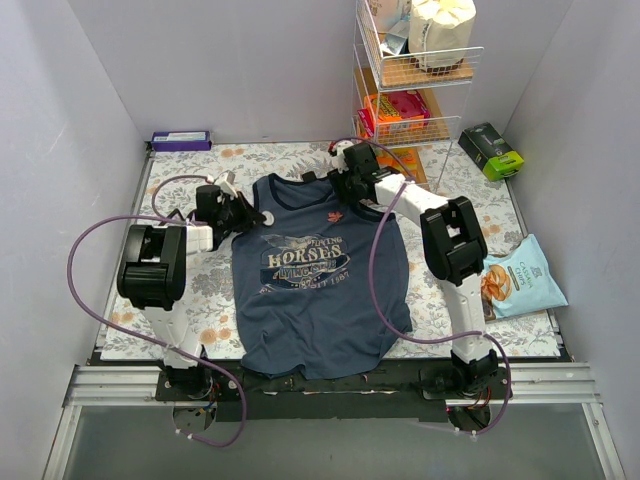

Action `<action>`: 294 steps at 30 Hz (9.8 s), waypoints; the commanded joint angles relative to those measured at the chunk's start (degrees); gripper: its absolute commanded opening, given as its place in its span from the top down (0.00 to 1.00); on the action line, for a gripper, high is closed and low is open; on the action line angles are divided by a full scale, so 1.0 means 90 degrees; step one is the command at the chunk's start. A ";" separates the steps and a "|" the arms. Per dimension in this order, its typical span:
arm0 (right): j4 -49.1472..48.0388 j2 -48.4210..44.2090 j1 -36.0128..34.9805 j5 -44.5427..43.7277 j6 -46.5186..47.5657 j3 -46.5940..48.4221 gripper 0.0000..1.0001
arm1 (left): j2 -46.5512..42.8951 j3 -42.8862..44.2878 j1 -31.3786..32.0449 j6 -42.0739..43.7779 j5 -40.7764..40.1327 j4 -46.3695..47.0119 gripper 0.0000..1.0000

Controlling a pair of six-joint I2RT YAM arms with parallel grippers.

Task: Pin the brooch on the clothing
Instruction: Adjust the clothes at the center of the board, then pin the brooch to the clothes.

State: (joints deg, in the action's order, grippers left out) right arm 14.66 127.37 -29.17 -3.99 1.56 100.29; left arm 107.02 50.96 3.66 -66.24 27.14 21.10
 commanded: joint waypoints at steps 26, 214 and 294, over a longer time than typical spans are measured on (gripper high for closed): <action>-0.1277 -0.4872 -0.0070 -0.0075 -0.1785 -0.4668 0.40 | -0.0163 0.2043 0.3557 0.3990 -0.3883 -0.2198 1.00; -0.4568 -0.0891 0.0028 0.1830 -0.5086 -0.4005 0.79 | -0.0319 0.1096 0.4007 0.5504 -0.4226 -0.1300 1.00; -0.4578 -0.1086 0.0067 0.2035 -0.5359 -0.4141 0.99 | -0.0514 0.1203 0.4115 0.3571 -0.2605 -0.0997 1.00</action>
State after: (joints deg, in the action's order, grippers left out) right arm -24.43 116.25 -28.29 13.63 -46.39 61.93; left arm 107.35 61.43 42.02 -31.22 -1.87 9.58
